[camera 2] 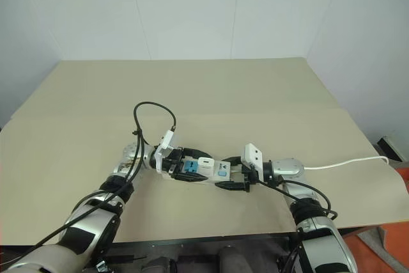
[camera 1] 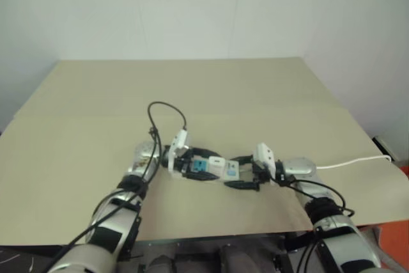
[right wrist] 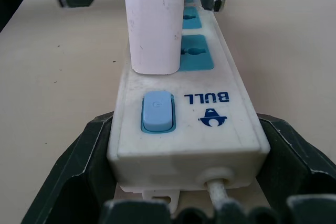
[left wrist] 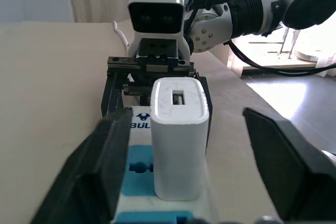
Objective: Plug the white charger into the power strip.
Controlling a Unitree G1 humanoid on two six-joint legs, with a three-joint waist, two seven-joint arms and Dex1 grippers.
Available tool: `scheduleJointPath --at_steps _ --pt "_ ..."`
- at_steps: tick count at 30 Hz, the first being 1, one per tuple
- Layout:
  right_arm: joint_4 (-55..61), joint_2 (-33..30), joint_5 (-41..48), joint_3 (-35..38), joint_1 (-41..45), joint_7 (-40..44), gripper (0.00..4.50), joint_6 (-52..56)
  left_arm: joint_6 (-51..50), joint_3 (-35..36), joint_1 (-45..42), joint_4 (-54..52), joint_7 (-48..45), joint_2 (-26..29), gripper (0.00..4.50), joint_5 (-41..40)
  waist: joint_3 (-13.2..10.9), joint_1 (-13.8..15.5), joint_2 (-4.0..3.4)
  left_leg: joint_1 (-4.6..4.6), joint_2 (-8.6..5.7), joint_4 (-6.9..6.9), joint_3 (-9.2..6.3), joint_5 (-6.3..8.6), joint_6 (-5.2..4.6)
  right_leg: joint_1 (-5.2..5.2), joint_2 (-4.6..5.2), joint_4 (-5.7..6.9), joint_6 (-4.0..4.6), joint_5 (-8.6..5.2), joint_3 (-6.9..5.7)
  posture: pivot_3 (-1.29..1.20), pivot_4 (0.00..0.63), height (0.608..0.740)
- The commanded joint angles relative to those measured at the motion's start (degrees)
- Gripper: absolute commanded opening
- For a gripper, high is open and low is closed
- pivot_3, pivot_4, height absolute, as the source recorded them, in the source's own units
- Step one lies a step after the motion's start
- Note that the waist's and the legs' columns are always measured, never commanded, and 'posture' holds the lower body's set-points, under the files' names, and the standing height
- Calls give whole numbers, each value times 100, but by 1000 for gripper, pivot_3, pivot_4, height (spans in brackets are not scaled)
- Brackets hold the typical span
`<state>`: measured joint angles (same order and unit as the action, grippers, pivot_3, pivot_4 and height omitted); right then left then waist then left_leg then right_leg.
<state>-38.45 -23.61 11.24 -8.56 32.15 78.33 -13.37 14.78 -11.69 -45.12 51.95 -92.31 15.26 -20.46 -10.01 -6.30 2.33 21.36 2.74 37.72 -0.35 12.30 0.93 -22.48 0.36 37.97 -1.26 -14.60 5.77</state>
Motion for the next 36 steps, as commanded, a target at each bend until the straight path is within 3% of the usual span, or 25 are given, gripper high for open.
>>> scheduleJointPath --at_steps 1,8,10,13,17,22,27,30,36 --pt "-250 18 -289 -203 -105 -20 3419 31 -23 -120 95 -209 -19 131 4475 -116 0 -1 0 0 0 0 0 0 0 0 0 0 0 0 0 0 150 740" --pt "-252 -7 -233 -188 -85 46 3419 192 -484 292 -16 -846 -19 577 4475 -247 -4 -11 5 16 1 0 -1 0 0 -19 0 1 0 0 0 0 150 740" --pt "-255 11 -61 -131 7 173 3419 696 -578 658 -73 -960 78 697 4475 -409 -3 -16 5 33 1 0 -1 0 0 -35 0 2 0 1 0 0 150 740" --pt "-174 -7 -42 -113 -19 271 4381 458 -756 1113 -92 -1124 178 969 4500 -585 -4 -2 5 68 1 1 -3 -1 -1 -67 0 6 -2 4 -3 0 150 740" --pt "-85 -161 -63 -27 -92 366 4443 -27 -1006 1581 132 -1419 449 1463 4500 -631 -9 5 5 79 2 1 -4 -1 -1 -76 -1 2 -2 3 -4 0 150 740" --pt "501 -741 151 322 -340 382 4443 -323 -1186 2010 893 -2267 603 2113 4500 -717 -30 109 -8 95 0 1 0 -1 -1 -86 11 -8 -3 3 -4 0 150 740" --pt "1544 -1702 668 884 -813 566 4443 -57 -1470 2532 1970 -3039 709 2934 4500 -836 -45 263 -12 186 -2 6 15 -2 -1 -183 30 0 -7 6 -6 0 150 740" --pt "2064 -2265 921 1273 -1202 635 4443 60 -1579 2939 2600 -3440 834 3294 4500 -915 -55 284 -24 190 4 6 16 -2 -1 -187 29 -1 -4 4 -12 0 150 740" --pt "2608 -2948 1245 1865 -1883 593 4443 428 -1630 3373 3356 -3935 1172 3514 4500 -935 -58 298 -27 180 10 4 29 -1 -1 -183 33 -2 0 0 -12 0 150 740"
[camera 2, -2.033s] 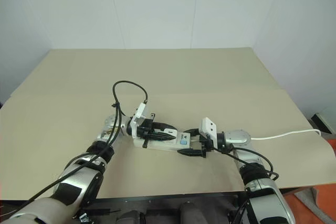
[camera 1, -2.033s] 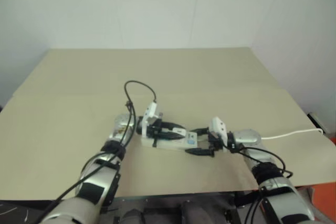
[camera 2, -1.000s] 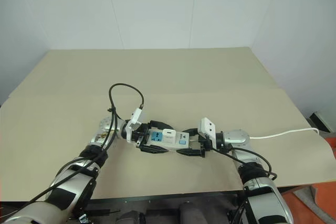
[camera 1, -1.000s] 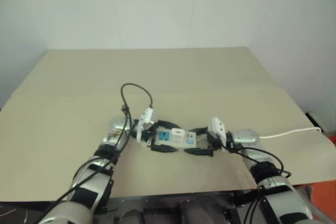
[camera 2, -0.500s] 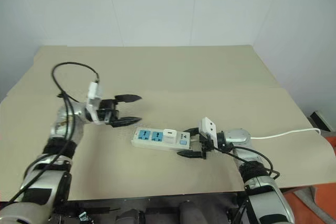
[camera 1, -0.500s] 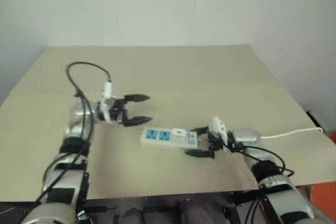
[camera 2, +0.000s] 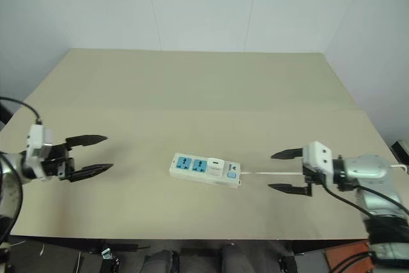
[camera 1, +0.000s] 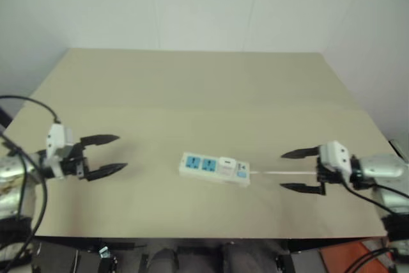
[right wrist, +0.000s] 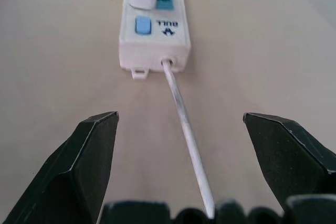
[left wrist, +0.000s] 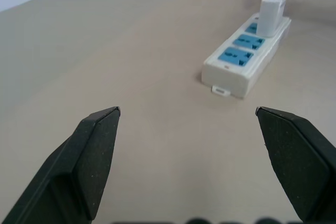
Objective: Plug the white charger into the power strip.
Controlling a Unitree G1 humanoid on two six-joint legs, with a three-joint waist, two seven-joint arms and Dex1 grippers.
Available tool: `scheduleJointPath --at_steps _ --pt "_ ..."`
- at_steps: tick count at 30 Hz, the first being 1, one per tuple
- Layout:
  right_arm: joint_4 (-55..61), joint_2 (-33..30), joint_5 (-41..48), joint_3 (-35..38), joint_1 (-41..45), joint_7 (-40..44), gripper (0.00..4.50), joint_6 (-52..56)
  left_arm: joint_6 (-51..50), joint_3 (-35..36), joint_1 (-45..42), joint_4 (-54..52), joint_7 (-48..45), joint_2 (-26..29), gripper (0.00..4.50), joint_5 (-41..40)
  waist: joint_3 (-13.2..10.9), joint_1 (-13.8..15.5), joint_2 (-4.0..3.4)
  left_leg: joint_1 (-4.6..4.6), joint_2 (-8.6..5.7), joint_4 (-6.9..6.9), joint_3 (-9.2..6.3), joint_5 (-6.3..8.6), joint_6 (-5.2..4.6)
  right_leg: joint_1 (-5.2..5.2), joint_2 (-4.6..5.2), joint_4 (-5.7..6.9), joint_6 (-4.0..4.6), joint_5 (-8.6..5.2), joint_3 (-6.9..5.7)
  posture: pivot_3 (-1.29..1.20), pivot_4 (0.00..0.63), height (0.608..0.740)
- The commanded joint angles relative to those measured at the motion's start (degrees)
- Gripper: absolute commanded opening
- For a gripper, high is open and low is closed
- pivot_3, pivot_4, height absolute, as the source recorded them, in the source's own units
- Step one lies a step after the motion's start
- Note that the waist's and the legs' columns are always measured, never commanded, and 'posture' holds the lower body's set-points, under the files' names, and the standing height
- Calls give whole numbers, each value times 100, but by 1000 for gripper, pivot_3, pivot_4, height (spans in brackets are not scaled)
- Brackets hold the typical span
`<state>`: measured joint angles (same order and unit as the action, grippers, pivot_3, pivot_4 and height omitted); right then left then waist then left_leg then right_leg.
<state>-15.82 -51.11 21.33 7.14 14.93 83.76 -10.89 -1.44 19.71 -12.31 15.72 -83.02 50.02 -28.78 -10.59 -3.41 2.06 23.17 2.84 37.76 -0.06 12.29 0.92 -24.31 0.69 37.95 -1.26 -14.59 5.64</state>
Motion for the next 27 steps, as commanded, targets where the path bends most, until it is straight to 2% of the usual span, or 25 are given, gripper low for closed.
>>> scheduleJointPath --at_steps 1,7,27 --pt "403 -229 255 340 -249 37 4443 183 -15 235 109 -362 331 11 4500 -90 -1 17 -1 0 0 0 3 0 0 -1 2 1 0 0 -1 0 150 740" --pt "828 -184 276 435 -605 -246 4443 321 -181 119 248 -778 670 -167 4500 -171 -1 54 -2 3 0 0 10 0 0 -5 1 -1 -1 0 1 0 150 740" --pt "1377 -288 317 735 -1224 -587 4443 426 -79 -79 151 -770 872 -314 4500 -83 -2 80 -2 0 -1 1 12 0 0 -1 -1 1 -2 0 2 0 150 740"
